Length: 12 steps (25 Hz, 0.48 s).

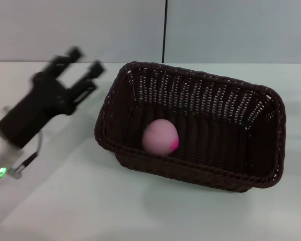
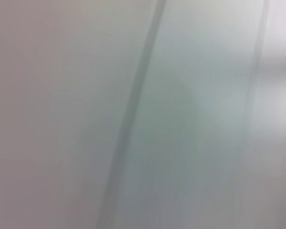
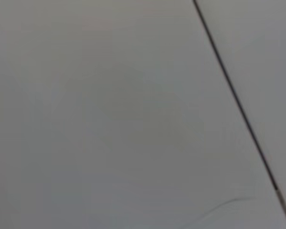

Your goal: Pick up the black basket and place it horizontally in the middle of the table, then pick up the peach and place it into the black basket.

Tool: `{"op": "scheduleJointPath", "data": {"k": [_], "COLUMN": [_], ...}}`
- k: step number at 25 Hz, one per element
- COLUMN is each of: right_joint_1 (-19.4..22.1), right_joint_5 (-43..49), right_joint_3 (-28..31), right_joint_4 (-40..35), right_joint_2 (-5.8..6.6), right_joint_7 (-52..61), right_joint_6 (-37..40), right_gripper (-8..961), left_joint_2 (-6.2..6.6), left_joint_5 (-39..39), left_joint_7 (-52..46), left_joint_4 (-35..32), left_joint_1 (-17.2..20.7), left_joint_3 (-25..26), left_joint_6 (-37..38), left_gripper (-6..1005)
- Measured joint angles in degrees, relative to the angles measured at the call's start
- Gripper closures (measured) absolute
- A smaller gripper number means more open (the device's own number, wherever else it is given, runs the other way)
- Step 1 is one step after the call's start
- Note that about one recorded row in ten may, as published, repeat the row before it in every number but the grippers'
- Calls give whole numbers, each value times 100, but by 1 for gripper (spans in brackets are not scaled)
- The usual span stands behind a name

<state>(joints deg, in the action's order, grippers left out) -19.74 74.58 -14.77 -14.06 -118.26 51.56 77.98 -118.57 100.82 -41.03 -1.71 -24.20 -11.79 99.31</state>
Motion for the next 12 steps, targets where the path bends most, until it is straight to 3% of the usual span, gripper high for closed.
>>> {"op": "scheduleJointPath", "data": {"k": [3, 4, 7, 9, 12], "right_joint_1": [-2, -2, 1, 6, 18], "right_joint_5": [-27, -44, -50, -51, -54], "right_joint_3": [43, 59, 122, 138, 141], "right_joint_4": [0, 0, 3, 6, 8], "right_joint_2": [-7, -9, -24, -33, -41], "right_joint_7": [-6, -6, -6, -6, -6], "right_joint_6": [-59, -107, -128, -127, -118], "right_gripper": [545, 545, 545, 545, 545], "left_joint_2": [-6, -6, -18, -17, -10], "left_joint_5": [-382, -382, -433, -446, -454], "left_joint_7": [1282, 1282, 3341, 3761, 3824], "left_joint_4": [518, 518, 1148, 1233, 1252], "left_joint_1": [370, 370, 731, 780, 797], "left_joint_3": [509, 509, 1276, 1409, 1552], "left_joint_6": [45, 45, 18, 22, -9], "left_gripper": [401, 378, 271, 186, 186]}}
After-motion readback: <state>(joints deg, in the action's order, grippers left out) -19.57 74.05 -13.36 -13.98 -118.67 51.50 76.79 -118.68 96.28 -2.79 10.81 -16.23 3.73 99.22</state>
